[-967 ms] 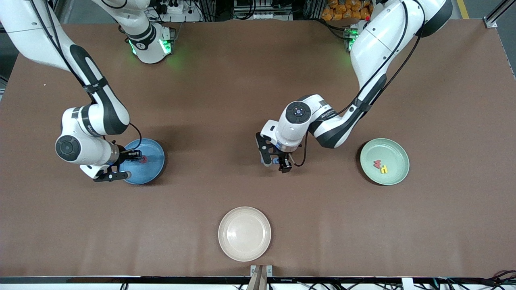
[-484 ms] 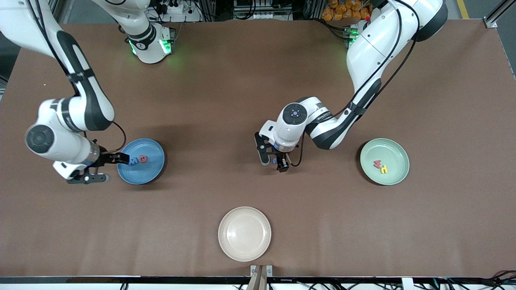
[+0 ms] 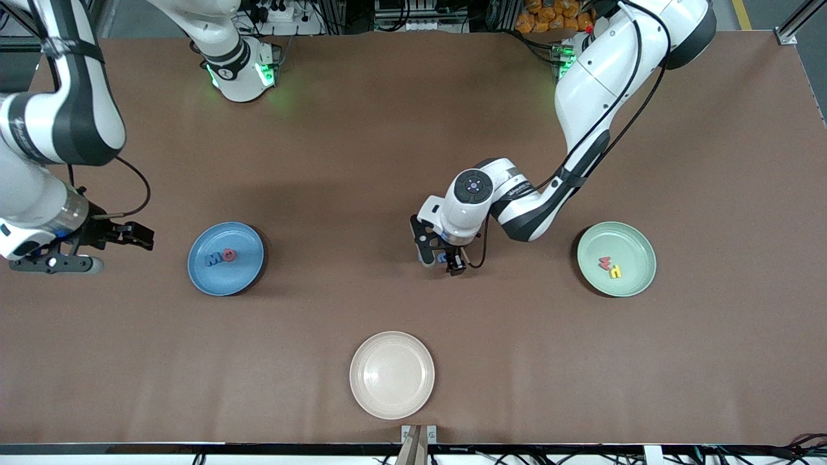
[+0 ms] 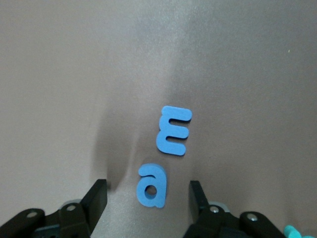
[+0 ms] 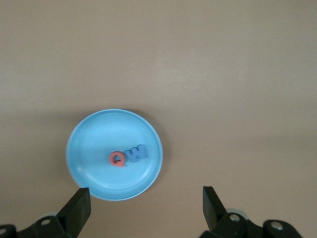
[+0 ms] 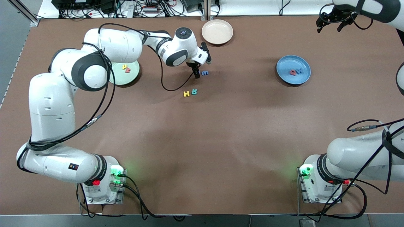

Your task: Sort uppercase to blue plate, lowercase to green plate

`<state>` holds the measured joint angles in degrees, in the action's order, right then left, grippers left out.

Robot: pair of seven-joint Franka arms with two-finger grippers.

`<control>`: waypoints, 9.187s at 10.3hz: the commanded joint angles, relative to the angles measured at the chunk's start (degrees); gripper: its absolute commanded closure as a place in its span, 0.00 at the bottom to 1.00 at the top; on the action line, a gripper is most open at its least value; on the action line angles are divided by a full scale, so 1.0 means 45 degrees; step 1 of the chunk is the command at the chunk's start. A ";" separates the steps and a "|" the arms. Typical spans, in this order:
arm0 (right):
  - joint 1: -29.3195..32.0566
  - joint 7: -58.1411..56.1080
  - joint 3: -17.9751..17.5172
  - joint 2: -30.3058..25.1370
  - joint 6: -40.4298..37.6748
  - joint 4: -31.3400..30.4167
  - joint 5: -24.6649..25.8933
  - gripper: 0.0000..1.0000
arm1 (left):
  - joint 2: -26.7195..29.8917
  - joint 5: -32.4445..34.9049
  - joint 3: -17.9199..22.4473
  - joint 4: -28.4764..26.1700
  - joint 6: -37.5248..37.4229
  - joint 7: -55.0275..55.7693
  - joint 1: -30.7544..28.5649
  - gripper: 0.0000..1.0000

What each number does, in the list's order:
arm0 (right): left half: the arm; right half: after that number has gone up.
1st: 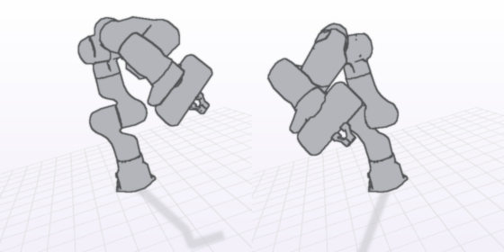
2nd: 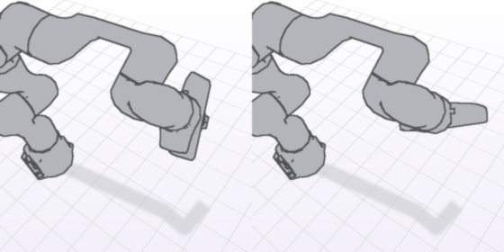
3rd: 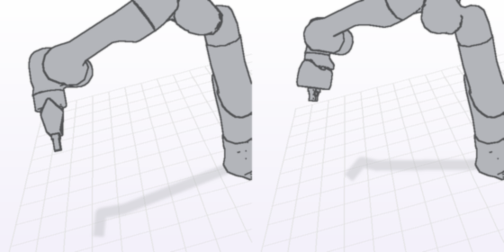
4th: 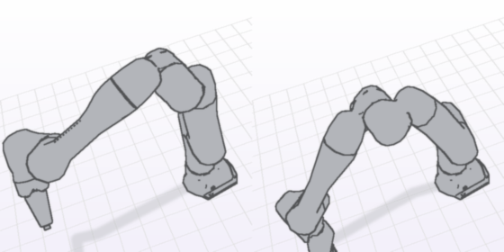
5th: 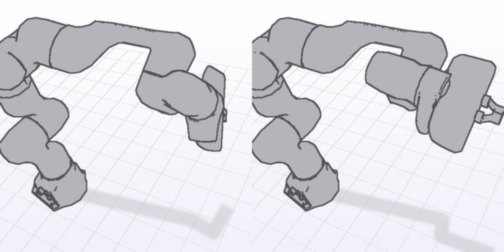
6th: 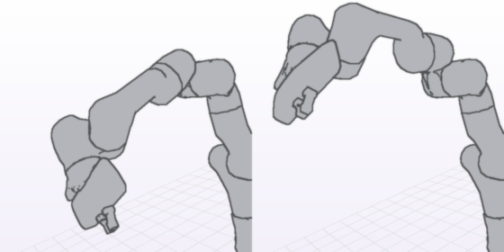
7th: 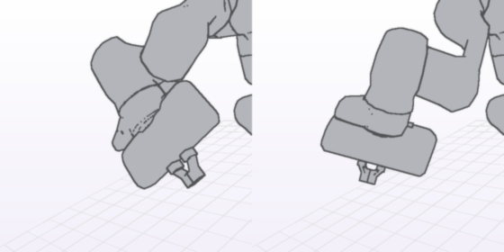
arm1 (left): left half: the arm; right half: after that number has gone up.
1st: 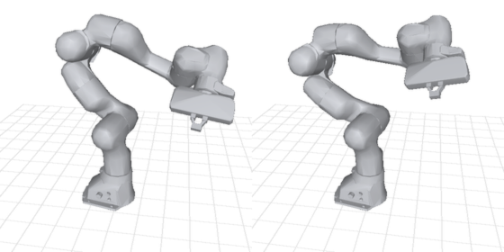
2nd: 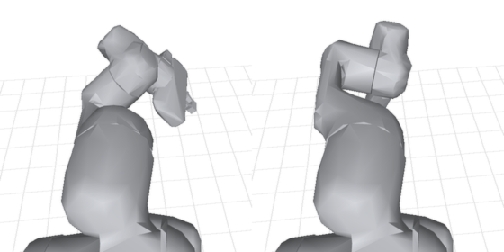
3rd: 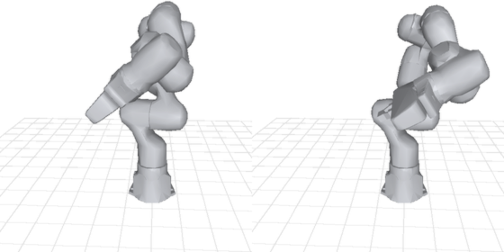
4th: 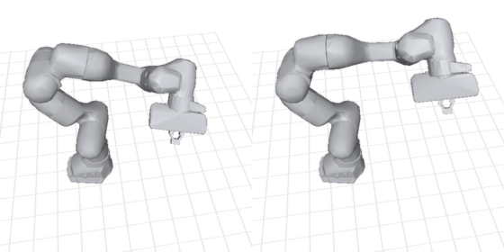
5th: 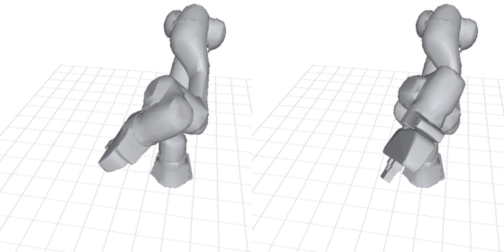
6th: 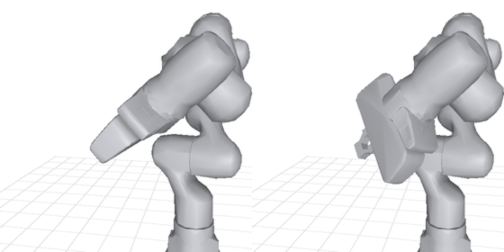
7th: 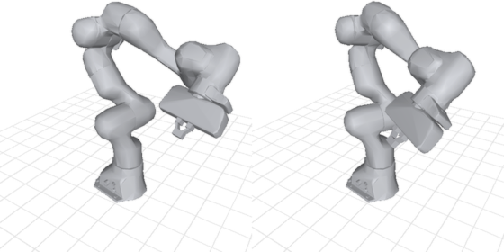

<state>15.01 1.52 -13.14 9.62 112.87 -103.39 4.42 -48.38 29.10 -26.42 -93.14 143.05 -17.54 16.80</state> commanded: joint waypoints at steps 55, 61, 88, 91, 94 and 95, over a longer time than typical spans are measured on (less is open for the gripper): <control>-1.2242 1.0112 0.1768 1.0576 0.4253 0.7878 -0.0259 0.21 | 0.4560 -0.5040 0.0676 0.1654 -0.7823 0.0517 -0.7328 0.01; -1.2261 1.0073 0.1768 1.0519 0.4078 0.7898 -0.0259 0.22 | 0.4482 -0.5411 0.0694 0.2062 -0.8039 0.0888 -0.7309 0.01; -1.3355 1.2261 0.0635 0.9639 0.3120 0.6140 0.0132 0.48 | 0.4502 -0.5255 0.0558 0.2064 -0.9211 0.2374 -0.6781 0.14; -1.3355 1.2144 0.0635 0.9639 0.3120 0.6315 0.0190 0.75 | 0.4482 -0.5255 0.0558 0.2064 -0.9211 0.2335 -0.6762 0.20; -1.3278 1.1793 0.0635 0.9562 0.3081 0.6316 0.0913 1.00 | 0.4482 -0.5275 0.0558 0.2083 -0.9211 0.2295 -0.6703 0.34; -1.3200 1.1695 0.0655 0.9445 0.2965 0.6316 0.0836 1.00 | 0.4502 -0.5275 0.0558 0.2064 -0.9211 0.2373 -0.6664 0.35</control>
<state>-44.95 54.95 -10.13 53.23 126.61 -74.62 7.29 -28.70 6.36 -24.08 -84.05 102.56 -7.50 -13.54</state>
